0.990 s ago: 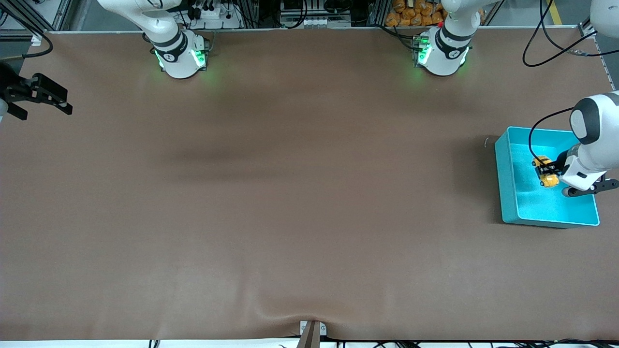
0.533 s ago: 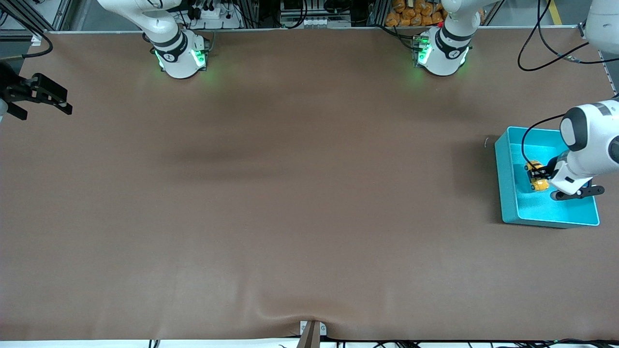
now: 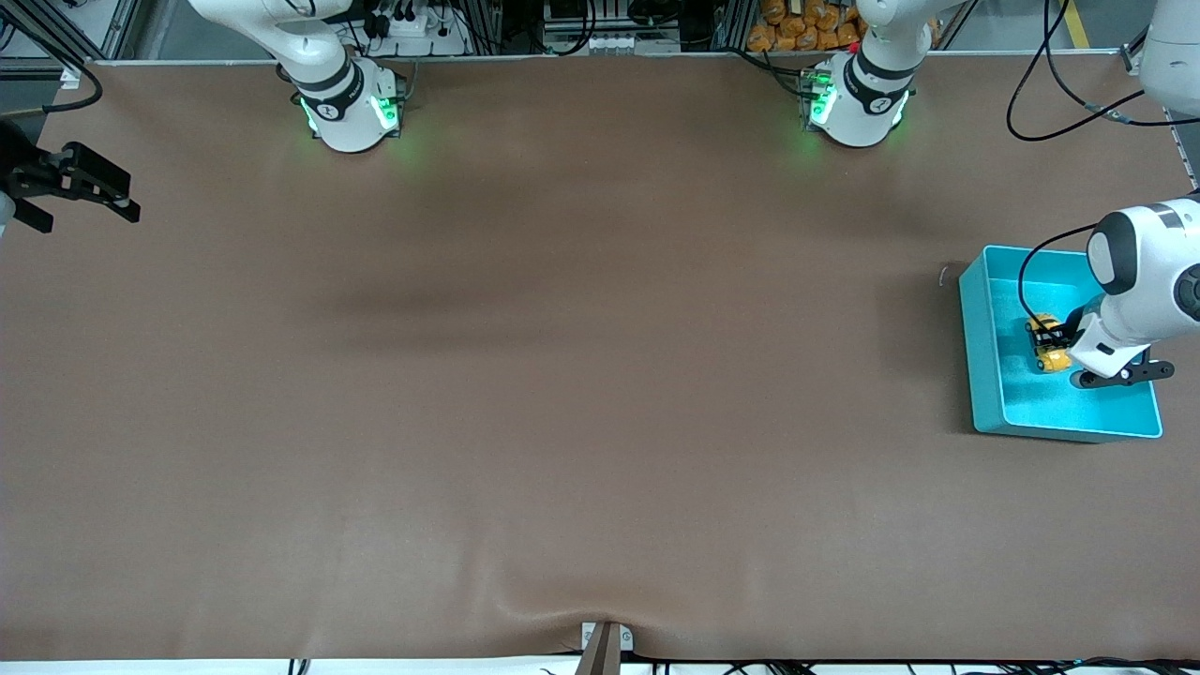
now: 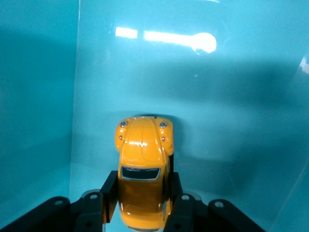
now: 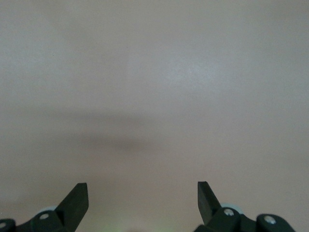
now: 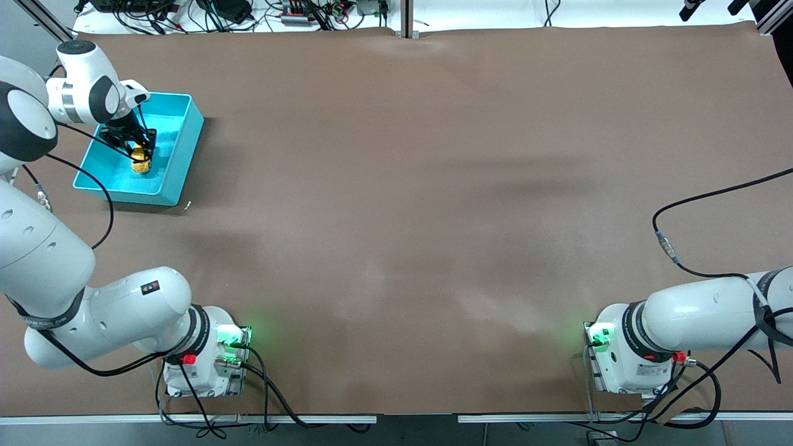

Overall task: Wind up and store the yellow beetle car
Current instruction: 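Open the left gripper to release the car inside the bin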

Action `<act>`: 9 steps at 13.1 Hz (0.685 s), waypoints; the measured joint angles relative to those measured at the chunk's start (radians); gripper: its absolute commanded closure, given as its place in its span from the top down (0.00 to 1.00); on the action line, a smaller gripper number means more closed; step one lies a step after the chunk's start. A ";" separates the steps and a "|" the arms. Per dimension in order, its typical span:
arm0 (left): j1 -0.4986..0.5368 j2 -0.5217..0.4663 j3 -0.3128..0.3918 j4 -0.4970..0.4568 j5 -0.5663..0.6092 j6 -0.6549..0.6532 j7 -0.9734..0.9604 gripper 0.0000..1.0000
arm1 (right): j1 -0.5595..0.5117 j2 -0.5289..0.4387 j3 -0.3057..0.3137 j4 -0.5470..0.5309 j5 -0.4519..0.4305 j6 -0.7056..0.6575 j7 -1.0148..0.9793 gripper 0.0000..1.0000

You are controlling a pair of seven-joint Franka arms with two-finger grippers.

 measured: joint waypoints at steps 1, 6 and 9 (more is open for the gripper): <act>0.000 0.000 -0.002 0.001 0.000 0.001 -0.001 0.58 | 0.000 0.000 0.001 0.000 0.000 -0.001 0.000 1.00; 0.000 0.000 -0.005 0.024 0.000 0.003 -0.037 1.00 | 0.000 0.002 0.001 0.000 0.000 -0.005 0.000 1.00; -0.005 -0.006 -0.013 0.061 0.000 0.009 -0.101 1.00 | 0.000 0.003 0.001 0.000 0.000 -0.006 0.000 1.00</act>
